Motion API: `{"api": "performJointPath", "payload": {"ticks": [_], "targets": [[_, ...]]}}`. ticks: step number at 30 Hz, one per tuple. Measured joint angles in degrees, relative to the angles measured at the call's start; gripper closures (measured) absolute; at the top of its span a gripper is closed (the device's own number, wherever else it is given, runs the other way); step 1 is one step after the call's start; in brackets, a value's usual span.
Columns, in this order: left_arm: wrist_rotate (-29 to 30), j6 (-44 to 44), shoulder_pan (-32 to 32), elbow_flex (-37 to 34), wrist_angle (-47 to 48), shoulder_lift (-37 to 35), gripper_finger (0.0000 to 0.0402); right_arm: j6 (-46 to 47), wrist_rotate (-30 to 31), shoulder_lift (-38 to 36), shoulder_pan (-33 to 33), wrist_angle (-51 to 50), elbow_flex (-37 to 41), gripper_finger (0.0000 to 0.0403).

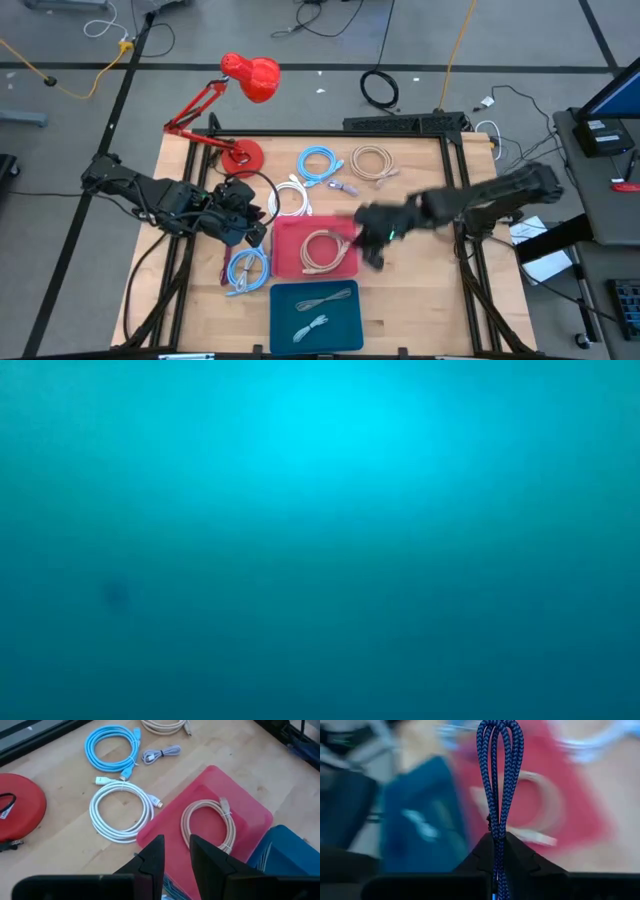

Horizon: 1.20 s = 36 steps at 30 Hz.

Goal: Pick & Place USB Port
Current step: Put the purple and black charger cable into the blue bin

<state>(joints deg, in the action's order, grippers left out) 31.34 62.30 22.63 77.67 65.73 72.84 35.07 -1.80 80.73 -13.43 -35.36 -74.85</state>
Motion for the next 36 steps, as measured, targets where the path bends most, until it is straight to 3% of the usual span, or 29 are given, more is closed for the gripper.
{"api": "performJointPath", "payload": {"ticks": [4, 8, 16, 20, 27, 36], "targets": [[0.4, 1.3, 0.5, 0.0, 0.0, 0.0, 0.0309, 1.9, -0.6, 10.4, -7.1, 5.9, -5.2, 0.0393], [0.8, 3.9, 0.8, 0.0, -1.5, 0.0, 0.0309, -1.4, -5.0, 18.2, -8.3, 6.4, -10.0, 0.0393], [1.2, 7.3, 1.9, 0.0, -8.7, 0.0, 0.0309, -8.6, -5.3, 20.7, -7.6, 9.1, -10.3, 0.0393], [3.7, 7.4, 3.1, 0.0, -13.5, 0.0, 0.0309, -7.6, -3.9, 24.0, -7.2, 9.7, -10.0, 0.0393], [5.3, 7.3, 5.3, 0.0, -19.7, 0.0, 0.0309, -4.1, -4.1, 29.3, -7.7, 19.4, -10.1, 0.0393], [7.6, 8.8, 9.0, 0.0, -19.6, 0.0, 0.0309, -8.6, -2.3, 31.9, -8.1, 12.5, -10.0, 0.0382]]}}
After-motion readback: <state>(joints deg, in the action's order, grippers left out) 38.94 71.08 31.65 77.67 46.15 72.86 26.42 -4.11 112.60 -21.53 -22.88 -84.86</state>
